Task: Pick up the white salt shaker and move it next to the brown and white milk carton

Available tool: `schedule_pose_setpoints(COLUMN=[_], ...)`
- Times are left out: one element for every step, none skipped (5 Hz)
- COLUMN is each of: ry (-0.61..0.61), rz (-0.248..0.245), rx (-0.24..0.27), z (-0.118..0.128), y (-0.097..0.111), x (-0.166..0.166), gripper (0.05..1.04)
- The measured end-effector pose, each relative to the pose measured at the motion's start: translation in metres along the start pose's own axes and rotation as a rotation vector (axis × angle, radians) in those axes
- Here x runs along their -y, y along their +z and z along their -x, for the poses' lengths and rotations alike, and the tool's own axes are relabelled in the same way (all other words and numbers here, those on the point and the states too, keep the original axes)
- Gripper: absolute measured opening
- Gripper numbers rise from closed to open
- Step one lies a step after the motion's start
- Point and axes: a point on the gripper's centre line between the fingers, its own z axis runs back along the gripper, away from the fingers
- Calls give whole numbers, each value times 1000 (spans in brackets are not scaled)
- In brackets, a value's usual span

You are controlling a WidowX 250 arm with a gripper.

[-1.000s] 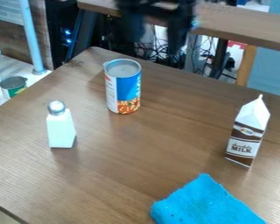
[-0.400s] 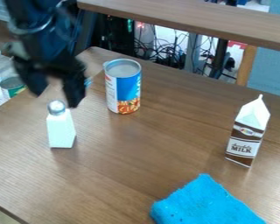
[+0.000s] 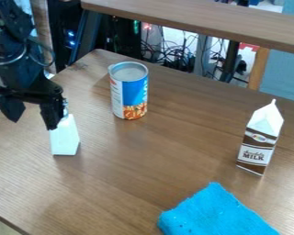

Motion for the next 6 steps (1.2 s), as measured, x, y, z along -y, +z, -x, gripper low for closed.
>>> schedule_pose_setpoints(ry=[10,39,47,55,53,63], rz=[6,10,6,8,14,5], rx=[-16,-56,-64,-88,-98,-105], z=[-2,-14,-28,-30,-35,-35], y=[-13,-32,-44,-55,-59,-68], x=[0,0,8,15,22,26], gripper=[1011,1011,1011,1009,996,914])
